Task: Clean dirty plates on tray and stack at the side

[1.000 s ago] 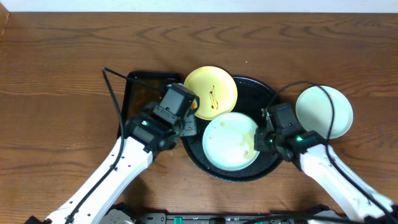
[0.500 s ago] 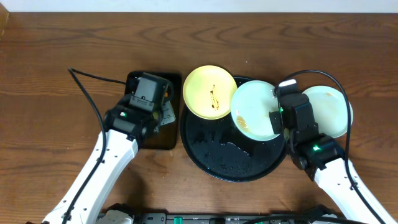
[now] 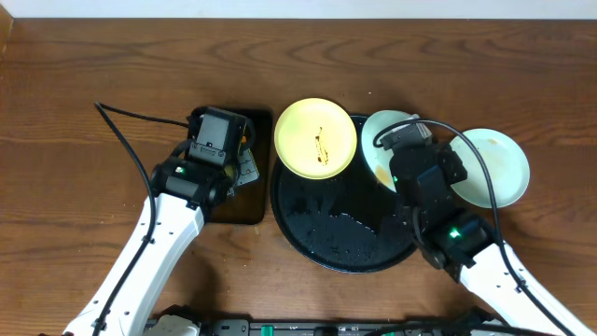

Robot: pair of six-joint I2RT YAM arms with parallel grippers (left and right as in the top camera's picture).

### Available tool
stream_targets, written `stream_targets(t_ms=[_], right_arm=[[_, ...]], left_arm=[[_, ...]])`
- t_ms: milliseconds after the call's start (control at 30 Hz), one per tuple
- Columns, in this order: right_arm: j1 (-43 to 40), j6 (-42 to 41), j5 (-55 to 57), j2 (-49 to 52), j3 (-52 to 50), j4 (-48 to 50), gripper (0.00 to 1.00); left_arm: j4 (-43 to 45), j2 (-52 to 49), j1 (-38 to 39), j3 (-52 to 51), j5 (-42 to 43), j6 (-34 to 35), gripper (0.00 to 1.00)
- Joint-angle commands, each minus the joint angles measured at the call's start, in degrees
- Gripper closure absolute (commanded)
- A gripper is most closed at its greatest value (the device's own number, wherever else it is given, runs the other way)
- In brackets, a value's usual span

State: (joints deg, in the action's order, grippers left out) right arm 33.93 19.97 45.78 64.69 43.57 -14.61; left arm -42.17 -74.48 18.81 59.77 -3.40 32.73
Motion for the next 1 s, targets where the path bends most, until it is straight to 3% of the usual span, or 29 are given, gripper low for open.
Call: stream_targets(t_ms=[0, 233, 367, 567, 833, 967], right_arm=[[0.92, 1.97, 5.53, -0.7, 1.6, 1.18, 0.99], [-0.09, -2.32, 7.61, -0.66, 1.6, 1.27, 0.99], [-8.48, -15.96, 6.08, -0.59, 1.6, 0.85, 0.99], [-26.88, -26.77, -11.21, 0.26, 1.6, -0.55, 0.99], [-45.77, -35.04, -24.3, 6.23, 1.6, -2.25, 0.99], [-50.82, -35.82, -28.11, 11.21, 1.6, -1.55, 0.99]], left_arm=[[0.02, 0.42, -0.26, 0.13, -1.18, -0.74, 0.92], [0.04, 0.42, -0.26, 0.13, -1.18, -0.74, 0.92], [0.02, 0.42, -0.26, 0.13, -1.18, -0.74, 0.92], [0.02, 0.42, -0.26, 0.13, -1.18, -0.74, 0.92], [0.02, 0.42, -0.26, 0.13, -1.16, -0.74, 0.92], [0.07, 0.42, -0.26, 0.13, -1.16, -0.74, 0.92]])
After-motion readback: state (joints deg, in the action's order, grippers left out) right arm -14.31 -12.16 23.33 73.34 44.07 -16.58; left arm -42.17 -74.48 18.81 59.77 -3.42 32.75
